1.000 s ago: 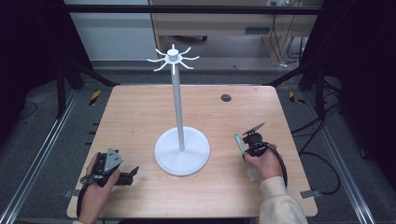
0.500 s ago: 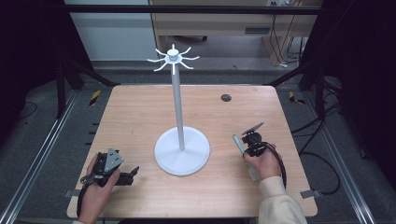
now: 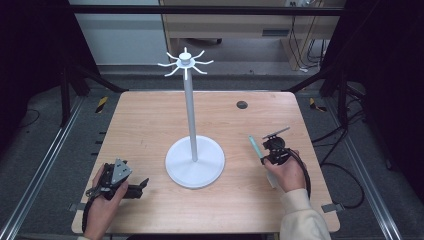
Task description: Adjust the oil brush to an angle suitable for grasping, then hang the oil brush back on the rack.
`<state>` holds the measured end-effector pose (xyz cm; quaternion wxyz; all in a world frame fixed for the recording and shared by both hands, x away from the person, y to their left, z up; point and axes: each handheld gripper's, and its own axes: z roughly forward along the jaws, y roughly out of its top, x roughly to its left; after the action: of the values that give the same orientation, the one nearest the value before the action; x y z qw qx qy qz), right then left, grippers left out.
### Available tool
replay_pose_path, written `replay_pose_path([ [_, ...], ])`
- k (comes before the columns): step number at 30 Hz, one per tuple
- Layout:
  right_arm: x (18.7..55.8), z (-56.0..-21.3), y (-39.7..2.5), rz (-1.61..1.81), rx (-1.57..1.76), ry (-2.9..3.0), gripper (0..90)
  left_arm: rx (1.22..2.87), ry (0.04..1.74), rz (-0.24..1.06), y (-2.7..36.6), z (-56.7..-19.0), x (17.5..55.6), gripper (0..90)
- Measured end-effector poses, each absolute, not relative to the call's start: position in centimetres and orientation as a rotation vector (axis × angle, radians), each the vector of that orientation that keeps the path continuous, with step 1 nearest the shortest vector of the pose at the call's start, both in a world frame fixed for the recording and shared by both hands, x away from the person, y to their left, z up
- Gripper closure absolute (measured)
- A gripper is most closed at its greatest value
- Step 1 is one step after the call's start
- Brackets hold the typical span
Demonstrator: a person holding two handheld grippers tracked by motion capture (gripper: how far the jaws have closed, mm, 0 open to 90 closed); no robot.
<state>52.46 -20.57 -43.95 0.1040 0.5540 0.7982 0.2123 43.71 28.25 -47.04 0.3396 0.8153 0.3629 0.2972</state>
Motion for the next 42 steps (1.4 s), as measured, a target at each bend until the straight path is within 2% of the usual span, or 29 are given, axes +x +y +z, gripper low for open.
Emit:
replay_pose_path([
  [10,51.4,-39.9,-21.1,0.814,1.513,2.234,83.0,2.122,0.956,0.777,28.6,-46.9,43.7,3.2],
  [11,50.9,-38.5,-20.8,0.874,1.476,2.216,83.0,2.122,0.956,0.778,28.5,-47.0,43.7,3.2],
  [15,50.2,-36.5,-20.6,0.969,1.419,2.190,83.0,2.118,0.957,0.782,28.5,-47.0,43.7,3.2],
  [16,49.6,-34.8,-20.4,1.023,1.378,2.162,83.0,2.115,0.957,0.783,28.6,-47.0,43.7,3.2],
  [23,48.8,-31.2,-19.6,1.133,1.274,2.096,83.0,2.099,0.964,0.785,29.0,-46.8,43.6,3.2],
  [33,49.4,-27.9,-18.2,1.268,1.152,2.033,83.0,2.084,0.994,0.790,29.2,-46.9,43.8,2.9],
  [42,48.5,-27.3,-17.5,1.358,1.065,1.970,83.0,2.054,1.024,0.792,29.7,-46.8,43.8,2.8],
])
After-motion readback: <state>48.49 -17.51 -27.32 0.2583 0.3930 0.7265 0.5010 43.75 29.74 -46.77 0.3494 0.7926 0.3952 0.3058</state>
